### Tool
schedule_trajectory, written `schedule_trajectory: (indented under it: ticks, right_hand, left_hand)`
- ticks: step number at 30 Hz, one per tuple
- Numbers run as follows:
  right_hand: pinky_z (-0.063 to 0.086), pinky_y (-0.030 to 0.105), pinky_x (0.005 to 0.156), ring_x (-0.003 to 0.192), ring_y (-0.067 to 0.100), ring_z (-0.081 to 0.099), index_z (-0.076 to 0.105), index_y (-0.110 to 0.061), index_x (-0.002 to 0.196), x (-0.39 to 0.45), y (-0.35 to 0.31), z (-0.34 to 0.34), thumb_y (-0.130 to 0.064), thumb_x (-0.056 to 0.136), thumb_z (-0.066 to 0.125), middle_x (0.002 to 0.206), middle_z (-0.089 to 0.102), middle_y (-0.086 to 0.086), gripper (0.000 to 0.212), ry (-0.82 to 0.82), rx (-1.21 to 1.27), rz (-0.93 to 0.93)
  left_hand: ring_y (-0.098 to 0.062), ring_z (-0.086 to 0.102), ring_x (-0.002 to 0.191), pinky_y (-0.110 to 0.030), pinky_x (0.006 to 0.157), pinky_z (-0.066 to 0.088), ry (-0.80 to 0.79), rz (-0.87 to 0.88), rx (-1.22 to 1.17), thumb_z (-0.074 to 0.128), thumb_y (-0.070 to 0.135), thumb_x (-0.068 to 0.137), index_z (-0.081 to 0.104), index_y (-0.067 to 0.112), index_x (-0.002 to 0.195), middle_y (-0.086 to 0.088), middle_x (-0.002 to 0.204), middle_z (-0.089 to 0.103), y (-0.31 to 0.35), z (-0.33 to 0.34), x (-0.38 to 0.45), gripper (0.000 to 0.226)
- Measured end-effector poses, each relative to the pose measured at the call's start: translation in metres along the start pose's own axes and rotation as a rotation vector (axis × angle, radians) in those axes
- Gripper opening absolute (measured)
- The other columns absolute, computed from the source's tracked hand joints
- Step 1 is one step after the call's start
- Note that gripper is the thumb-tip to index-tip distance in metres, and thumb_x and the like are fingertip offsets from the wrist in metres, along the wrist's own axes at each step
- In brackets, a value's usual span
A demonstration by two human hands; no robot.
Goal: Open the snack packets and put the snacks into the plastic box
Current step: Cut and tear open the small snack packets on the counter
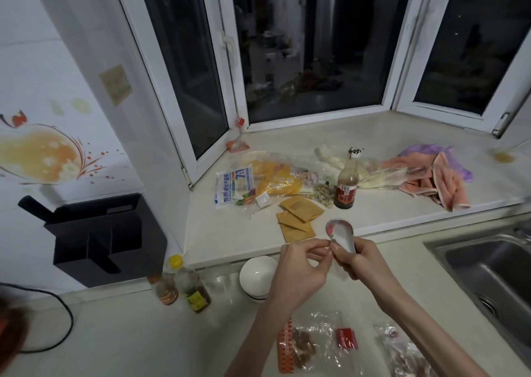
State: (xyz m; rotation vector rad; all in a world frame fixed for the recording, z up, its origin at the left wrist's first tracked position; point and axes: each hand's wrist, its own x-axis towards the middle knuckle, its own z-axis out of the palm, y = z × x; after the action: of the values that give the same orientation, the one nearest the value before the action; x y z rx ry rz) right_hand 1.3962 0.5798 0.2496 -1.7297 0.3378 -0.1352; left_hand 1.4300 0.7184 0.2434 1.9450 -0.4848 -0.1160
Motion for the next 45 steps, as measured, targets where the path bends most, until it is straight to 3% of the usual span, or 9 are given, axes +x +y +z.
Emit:
schedule_trajectory:
  ticks: [6, 9, 14, 19, 22, 26, 32, 38, 45]
  right_hand:
    - [0.03, 0.018, 0.044, 0.044, 0.005, 0.04, 0.063, -0.015, 0.058, 0.001, -0.002, 0.01, -0.016, 0.082, 0.066, 0.048, 0.054, 0.004, 0.024, -0.003, -0.363, -0.174]
    - [0.031, 0.021, 0.047, 0.044, 0.005, 0.041, 0.061, -0.016, 0.06, 0.0, -0.003, 0.016, -0.014, 0.081, 0.063, 0.044, 0.049, -0.005, 0.021, -0.059, -0.496, -0.23]
    - [0.028, 0.021, 0.045, 0.044, 0.004, 0.041, 0.062, -0.009, 0.064, -0.003, -0.003, 0.024, -0.01, 0.08, 0.061, 0.04, 0.045, -0.01, 0.017, -0.117, -0.503, -0.239]
    - [0.025, 0.021, 0.044, 0.042, 0.006, 0.036, 0.047, -0.013, 0.054, -0.004, -0.002, 0.02, -0.01, 0.08, 0.057, 0.04, 0.039, -0.007, 0.028, -0.106, -0.502, -0.265]
    - [0.024, 0.019, 0.041, 0.039, 0.007, 0.029, 0.038, -0.02, 0.045, -0.003, -0.001, 0.019, -0.01, 0.075, 0.058, 0.038, 0.035, -0.007, 0.037, -0.06, -0.431, -0.241]
    - [0.029, 0.015, 0.042, 0.039, 0.004, 0.035, 0.05, -0.019, 0.048, -0.006, 0.0, 0.02, -0.029, 0.068, 0.054, 0.04, 0.043, -0.009, 0.022, -0.095, -0.389, -0.241]
    - [0.026, 0.017, 0.041, 0.039, 0.007, 0.029, 0.037, -0.021, 0.043, -0.001, 0.003, 0.013, -0.017, 0.072, 0.059, 0.039, 0.033, -0.007, 0.037, -0.046, -0.434, -0.254]
    - [0.025, 0.021, 0.041, 0.04, 0.01, 0.028, 0.035, -0.013, 0.044, -0.001, 0.01, 0.012, -0.019, 0.069, 0.059, 0.039, 0.03, -0.003, 0.036, 0.01, -0.527, -0.239]
    - [0.025, 0.02, 0.04, 0.039, 0.008, 0.029, 0.039, -0.016, 0.044, -0.001, 0.019, 0.026, -0.023, 0.073, 0.064, 0.036, 0.033, -0.006, 0.039, -0.045, -0.475, -0.21]
  left_hand:
    - [0.003, 0.066, 0.061, -0.011, 0.06, 0.051, 0.032, -0.043, -0.031, 0.061, 0.014, 0.077, 0.075, 0.017, 0.079, 0.017, 0.061, 0.069, -0.004, -0.007, -0.01, 0.015]
    - [0.005, 0.064, 0.062, -0.004, 0.056, 0.042, 0.038, -0.086, -0.012, 0.058, 0.005, 0.075, 0.075, 0.014, 0.068, 0.023, 0.055, 0.065, -0.008, -0.015, -0.013, 0.02]
    - [-0.019, 0.066, 0.062, -0.023, 0.054, 0.05, 0.052, -0.115, 0.001, 0.058, 0.008, 0.077, 0.069, 0.01, 0.058, 0.004, 0.062, 0.071, -0.016, -0.023, -0.017, 0.022]
    - [-0.007, 0.056, 0.052, -0.023, 0.042, 0.046, 0.086, -0.167, -0.089, 0.061, 0.012, 0.083, 0.068, 0.023, 0.07, 0.003, 0.058, 0.065, -0.016, -0.028, -0.018, 0.019]
    - [-0.004, 0.058, 0.056, -0.02, 0.053, 0.05, 0.058, -0.1, -0.022, 0.063, 0.015, 0.083, 0.07, 0.021, 0.079, 0.007, 0.06, 0.064, -0.016, -0.025, -0.017, 0.01]
    - [-0.001, 0.057, 0.061, -0.006, 0.055, 0.04, -0.016, -0.043, 0.201, 0.06, 0.021, 0.075, 0.056, 0.028, 0.081, 0.012, 0.06, 0.059, -0.011, -0.014, -0.017, 0.01]
    - [-0.015, 0.064, 0.067, -0.03, 0.061, 0.052, 0.144, -0.075, 0.167, 0.063, 0.022, 0.078, 0.058, 0.027, 0.084, 0.01, 0.074, 0.063, -0.014, -0.012, -0.011, 0.008]
    - [-0.01, 0.059, 0.069, -0.024, 0.059, 0.043, 0.011, -0.062, 0.282, 0.065, 0.017, 0.071, 0.04, 0.042, 0.096, 0.018, 0.082, 0.055, -0.018, -0.016, -0.014, 0.043]
    - [-0.015, 0.058, 0.072, -0.026, 0.056, 0.04, 0.065, 0.005, 0.402, 0.068, 0.015, 0.073, 0.04, 0.036, 0.108, 0.013, 0.08, 0.058, -0.016, -0.012, -0.002, 0.05]
